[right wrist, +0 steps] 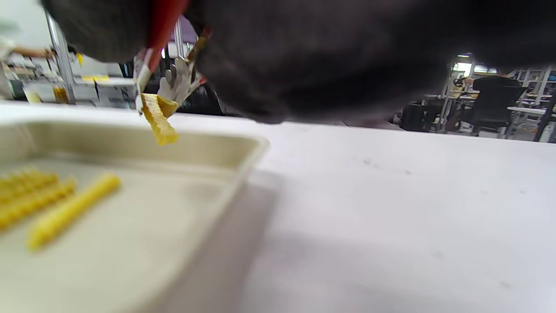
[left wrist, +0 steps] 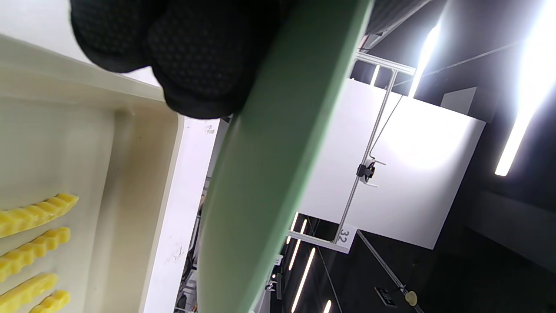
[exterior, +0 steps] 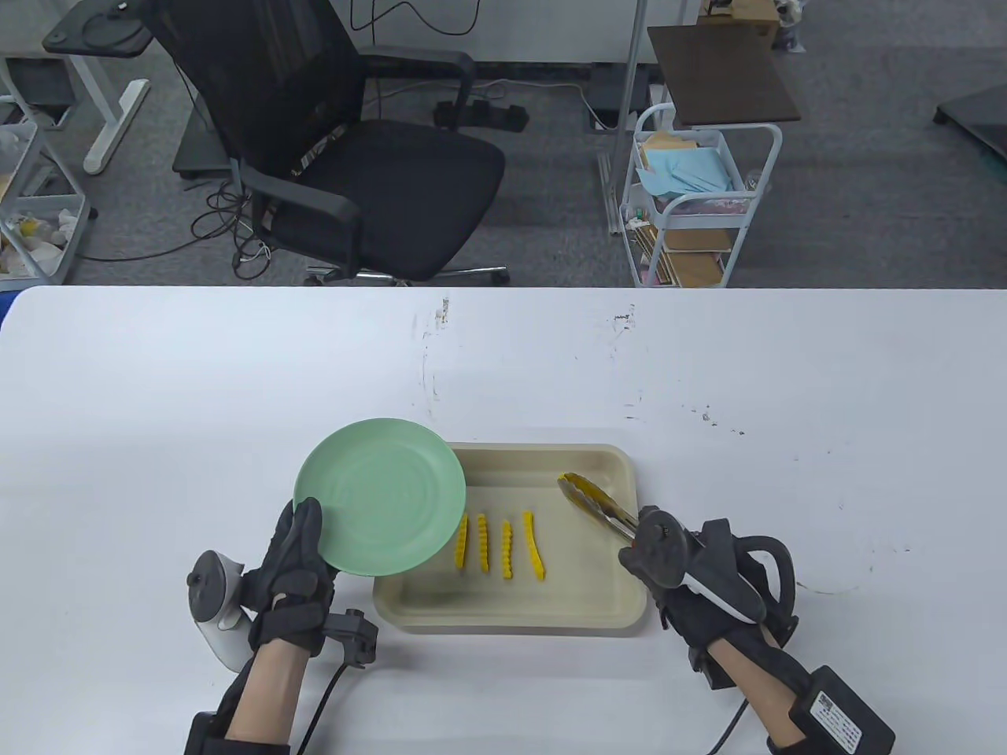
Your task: Hold plate and receive fries gripped by tongs from baking tray
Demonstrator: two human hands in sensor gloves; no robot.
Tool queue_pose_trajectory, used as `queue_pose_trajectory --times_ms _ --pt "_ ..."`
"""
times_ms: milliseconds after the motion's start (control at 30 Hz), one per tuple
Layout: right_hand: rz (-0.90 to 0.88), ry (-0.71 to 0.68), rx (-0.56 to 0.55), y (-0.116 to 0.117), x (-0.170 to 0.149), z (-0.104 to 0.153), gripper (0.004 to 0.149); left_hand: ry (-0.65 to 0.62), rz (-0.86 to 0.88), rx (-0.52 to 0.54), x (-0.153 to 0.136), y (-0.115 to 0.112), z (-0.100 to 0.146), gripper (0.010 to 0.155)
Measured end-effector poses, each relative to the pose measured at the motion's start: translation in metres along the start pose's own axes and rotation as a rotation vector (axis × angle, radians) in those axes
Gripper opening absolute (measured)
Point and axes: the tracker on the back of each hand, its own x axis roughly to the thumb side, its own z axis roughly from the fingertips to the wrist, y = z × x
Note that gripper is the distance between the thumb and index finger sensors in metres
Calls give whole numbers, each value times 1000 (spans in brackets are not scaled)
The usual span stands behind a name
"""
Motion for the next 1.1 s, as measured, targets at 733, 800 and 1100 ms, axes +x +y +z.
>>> queue_pose_trajectory --times_ms 733,800,1100 --pt "168 -232 -140 -31 123 -16 67 80 -34 -131 -11 -21 2 64" --pt "171 -233 -148 -30 125 -16 67 79 -39 -134 -10 -21 2 64" --pt "27 -176 -203 -41 95 -8 88 66 -37 -107 -9 -19 2 64"
